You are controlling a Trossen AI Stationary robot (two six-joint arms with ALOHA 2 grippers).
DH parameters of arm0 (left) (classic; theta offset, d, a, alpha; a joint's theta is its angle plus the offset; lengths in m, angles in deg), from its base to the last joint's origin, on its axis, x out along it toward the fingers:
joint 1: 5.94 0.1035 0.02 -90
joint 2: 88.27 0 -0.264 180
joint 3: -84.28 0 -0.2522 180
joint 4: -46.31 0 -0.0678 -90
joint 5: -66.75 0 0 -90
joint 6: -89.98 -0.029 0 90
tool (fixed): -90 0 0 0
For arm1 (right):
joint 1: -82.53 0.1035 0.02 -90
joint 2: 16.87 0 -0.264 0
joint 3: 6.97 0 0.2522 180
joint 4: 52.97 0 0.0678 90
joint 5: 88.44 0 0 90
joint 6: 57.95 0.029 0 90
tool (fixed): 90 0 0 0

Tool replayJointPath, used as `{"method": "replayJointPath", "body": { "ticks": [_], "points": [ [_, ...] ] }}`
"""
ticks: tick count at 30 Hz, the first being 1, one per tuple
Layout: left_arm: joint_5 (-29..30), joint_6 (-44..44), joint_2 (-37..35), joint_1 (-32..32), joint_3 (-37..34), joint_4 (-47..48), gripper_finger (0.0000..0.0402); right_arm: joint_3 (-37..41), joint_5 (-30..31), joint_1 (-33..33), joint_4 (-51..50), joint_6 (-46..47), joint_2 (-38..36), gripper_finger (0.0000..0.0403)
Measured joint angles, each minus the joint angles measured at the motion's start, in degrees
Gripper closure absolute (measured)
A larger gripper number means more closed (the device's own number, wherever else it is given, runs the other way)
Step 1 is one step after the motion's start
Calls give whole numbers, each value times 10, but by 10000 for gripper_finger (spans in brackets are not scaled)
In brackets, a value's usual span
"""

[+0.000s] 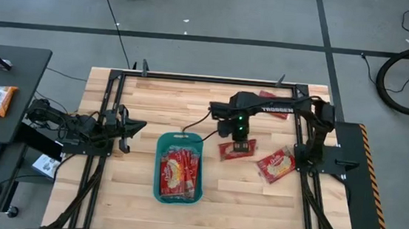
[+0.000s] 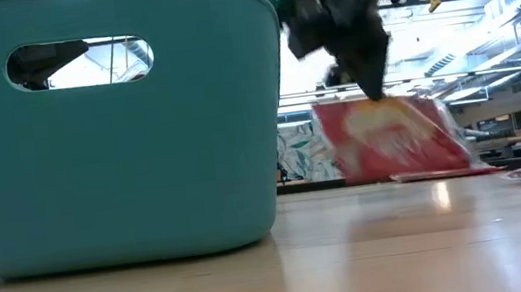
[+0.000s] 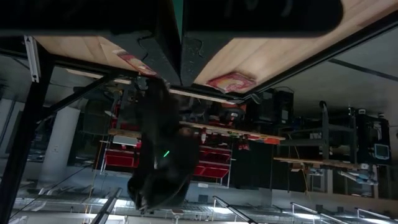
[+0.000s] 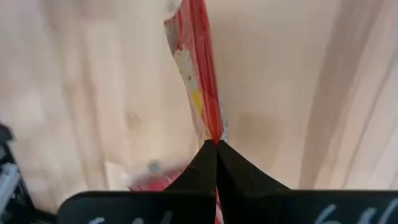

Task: Sort popcorn bags into baskets
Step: Put the red popcorn bag into the green bin

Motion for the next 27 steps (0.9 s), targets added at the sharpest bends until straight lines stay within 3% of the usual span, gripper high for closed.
{"method": "replayJointPath", "body": {
  "ticks": [8, 12, 15, 20, 27],
  "points": [
    [0, 0, 0, 0, 0, 0, 395, -146, -28, 70, 10, 65, -1, 402],
    [0, 0, 0, 0, 0, 0, 395, -174, -93, 80, 99, 142, -2, 402],
    [0, 1, 0, 0, 0, 0, 395, -173, -138, 82, 195, 211, -2, 402],
    [0, 15, 0, 0, 0, 0, 395, -144, -121, 84, 352, 355, -2, 401],
    [0, 15, 0, 0, 0, 0, 395, -5, -124, 83, 548, 496, -1, 400]
  ]
}}
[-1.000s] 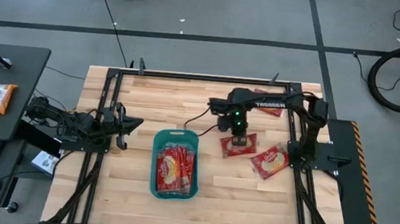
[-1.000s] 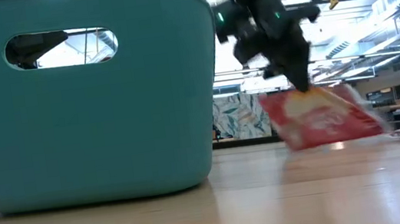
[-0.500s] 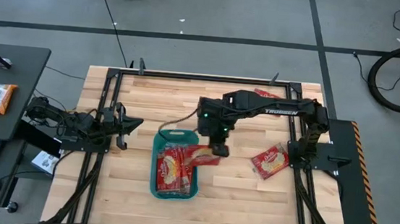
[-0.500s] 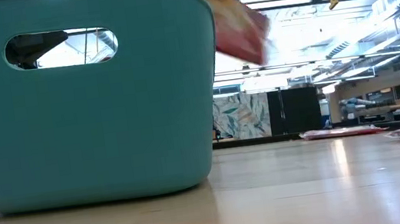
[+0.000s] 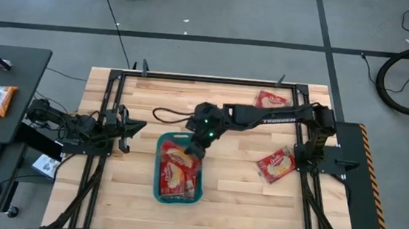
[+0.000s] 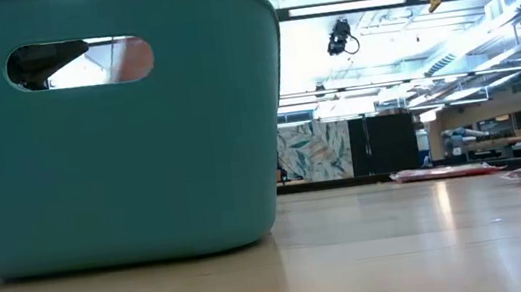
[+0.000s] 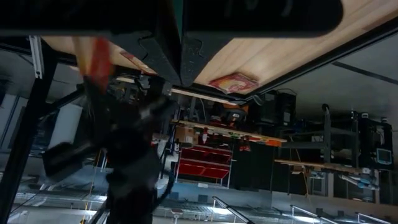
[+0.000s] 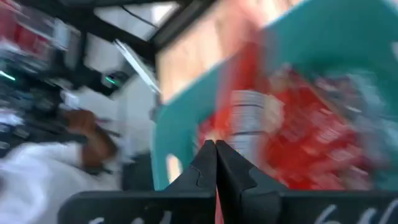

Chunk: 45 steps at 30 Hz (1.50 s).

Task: Sort popcorn bags into baskets
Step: Put the red popcorn bag into the green bin

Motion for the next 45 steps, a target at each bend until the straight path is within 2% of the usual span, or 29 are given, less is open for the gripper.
{"method": "replayJointPath", "body": {
  "ticks": [3, 5, 10, 15, 18, 21, 23, 27, 31, 35, 39, 45],
  "points": [
    [0, 0, 0, 0, 0, 0, 395, 65, -21, 1, 143, 76, 0, 397],
    [0, 0, 0, 0, 0, 0, 395, 99, -21, 2, 197, 115, 0, 394],
    [0, 0, 0, 0, 0, 0, 395, 136, -41, 2, 196, 139, 0, 382],
    [0, 0, 0, 0, 0, 0, 395, 131, -64, 2, 159, 83, -16, 375],
    [0, 0, 0, 0, 0, 0, 395, 125, -62, 2, 91, 18, -47, 375],
    [0, 0, 0, 0, 0, 1, 395, 124, -48, 5, -44, -63, -73, 375],
    [0, 0, 0, 0, 0, 1, 395, 125, 1, 17, -155, -140, -89, 375],
    [0, 0, 0, 0, 0, 1, 395, 125, 142, 50, -376, -265, -97, 374],
    [0, 0, 0, 0, 0, 1, 395, 145, 240, 80, -535, -286, -94, 360],
    [0, 0, 0, 0, 0, 0, 395, 188, 283, 95, -608, -236, -94, 324],
    [0, 0, 0, 0, 0, 1, 395, 264, 277, 92, -593, -207, -94, 299],
    [0, 0, 0, 0, 0, 1, 395, 357, 263, 91, -537, -197, -94, 300]
  ]
}}
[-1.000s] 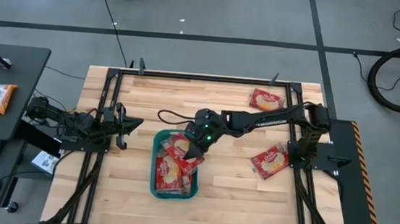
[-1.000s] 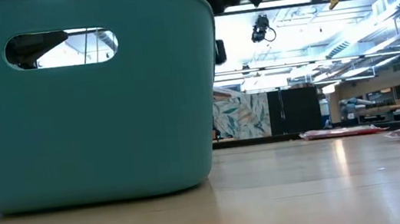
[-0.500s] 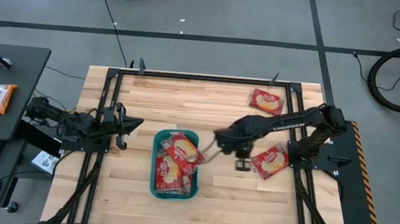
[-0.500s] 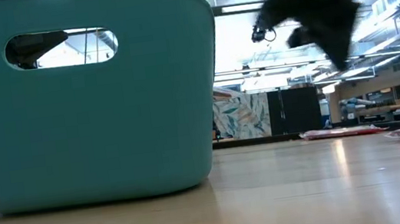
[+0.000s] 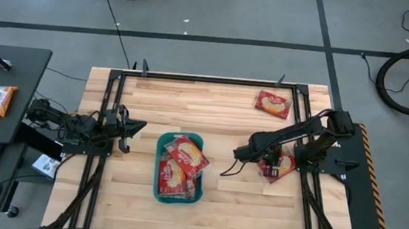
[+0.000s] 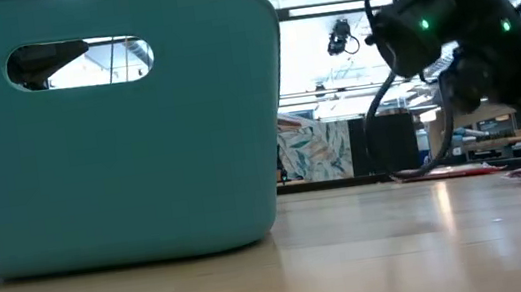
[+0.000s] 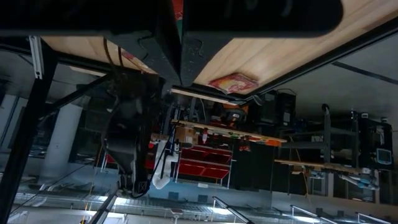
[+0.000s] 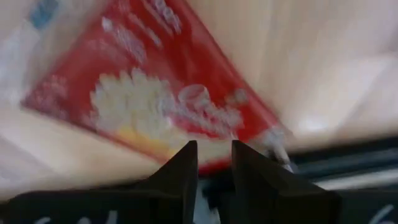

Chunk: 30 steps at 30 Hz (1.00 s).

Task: Sort popcorn bags into baskets
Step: Put the red popcorn bag into the green bin

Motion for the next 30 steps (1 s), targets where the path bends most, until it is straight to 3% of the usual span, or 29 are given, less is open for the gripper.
{"method": "replayJointPath", "body": {
  "ticks": [8, 18, 24, 30],
  "points": [
    [0, 0, 0, 0, 0, 0, 395, 55, -16, 2, 143, -19, -2, 300],
    [0, 0, 0, 0, 0, 0, 395, -44, 51, 40, 319, -105, 1, 301],
    [-2, 3, 0, -1, 0, 0, 395, -114, 123, 40, 246, -56, -2, 301],
    [-2, 5, 0, -1, 0, -1, 395, -84, 41, -13, 210, 25, -26, 301]
  ]
}}
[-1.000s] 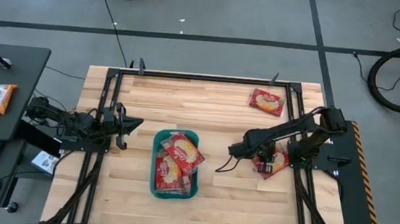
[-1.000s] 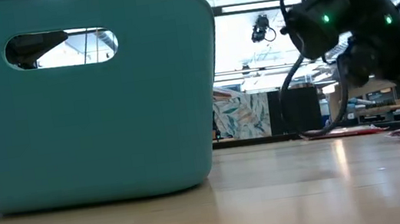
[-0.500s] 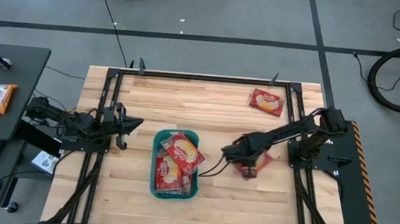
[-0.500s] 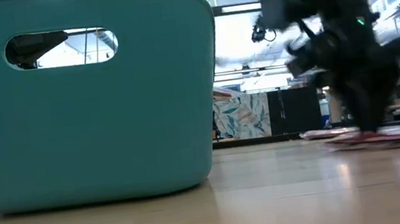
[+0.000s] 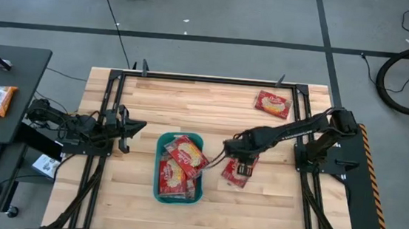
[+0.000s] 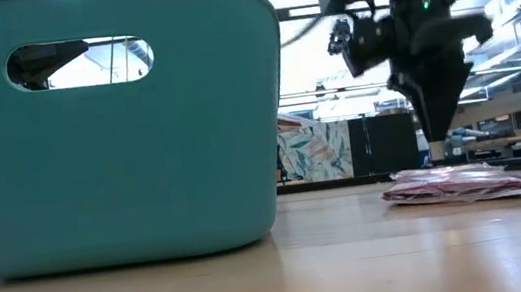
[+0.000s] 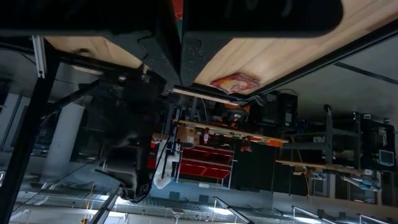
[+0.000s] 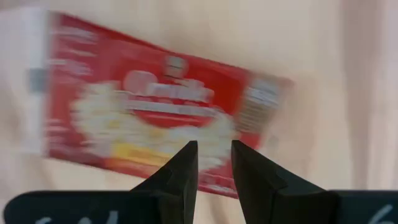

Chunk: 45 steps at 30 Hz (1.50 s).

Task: Sort popcorn bags into baskets
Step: Put the red popcorn bag into the green bin

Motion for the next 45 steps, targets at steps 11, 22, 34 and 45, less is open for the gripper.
{"method": "replayJointPath", "body": {
  "ticks": [11, 22, 34, 45],
  "points": [
    [0, 0, 0, 0, 0, 0, 395, 106, -86, -124, 87, -21, -55, 270],
    [0, -4, 0, 0, 0, 1, 395, 181, -180, -207, 195, -65, -59, 216],
    [0, -5, 0, 0, 0, 1, 395, 233, -119, -176, 269, -83, -62, 327],
    [0, -4, 0, 0, 0, 1, 395, 186, -130, -168, 202, -73, -56, 397]
  ]
}}
